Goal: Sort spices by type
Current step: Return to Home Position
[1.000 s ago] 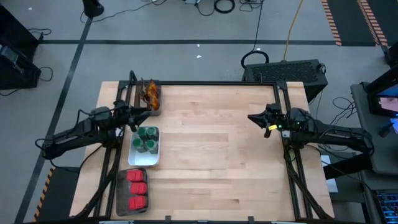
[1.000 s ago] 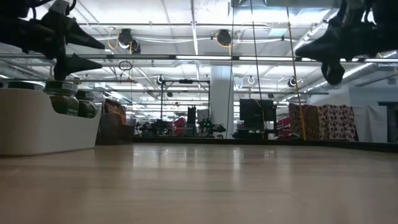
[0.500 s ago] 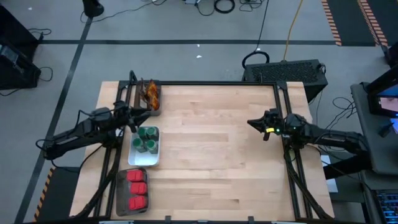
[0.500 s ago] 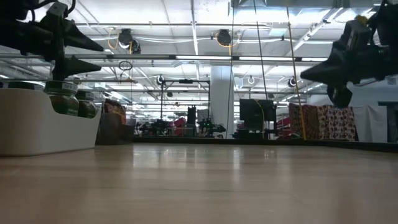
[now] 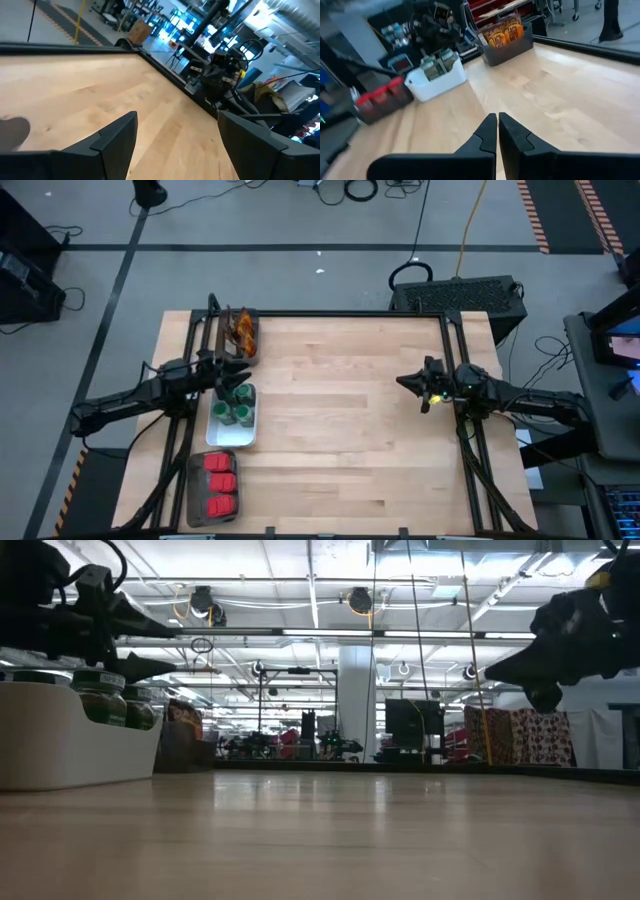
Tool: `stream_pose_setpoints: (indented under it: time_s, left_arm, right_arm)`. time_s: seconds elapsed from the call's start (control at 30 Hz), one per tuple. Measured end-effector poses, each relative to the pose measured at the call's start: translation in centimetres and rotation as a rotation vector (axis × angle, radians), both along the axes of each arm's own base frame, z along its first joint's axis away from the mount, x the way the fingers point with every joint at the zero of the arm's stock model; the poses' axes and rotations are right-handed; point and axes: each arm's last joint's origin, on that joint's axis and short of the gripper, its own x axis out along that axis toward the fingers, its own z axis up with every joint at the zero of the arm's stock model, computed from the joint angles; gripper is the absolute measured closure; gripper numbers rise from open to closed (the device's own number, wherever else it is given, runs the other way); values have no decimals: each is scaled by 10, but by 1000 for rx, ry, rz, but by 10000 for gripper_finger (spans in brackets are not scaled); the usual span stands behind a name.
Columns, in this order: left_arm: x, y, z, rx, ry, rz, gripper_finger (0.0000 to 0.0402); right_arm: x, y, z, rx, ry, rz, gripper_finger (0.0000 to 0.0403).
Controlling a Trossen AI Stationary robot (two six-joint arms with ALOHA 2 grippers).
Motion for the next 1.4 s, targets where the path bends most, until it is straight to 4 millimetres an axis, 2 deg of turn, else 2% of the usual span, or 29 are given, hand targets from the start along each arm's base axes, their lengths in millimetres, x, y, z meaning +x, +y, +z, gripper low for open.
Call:
stream_pose_setpoints:
  time_s: [0.13,0.57,1.4]
  left_arm:
    - [2,0,-3,43,-9,-8,123]
    - [2,1,-4,308,80,12,123]
    - [2,2,-4,305,84,19,123]
  right_arm:
    - [1,0,-2,-73,34,12,403]
    - [1,0,-2,-67,32,10,403]
    - [1,0,-1,-66,31,10,403]
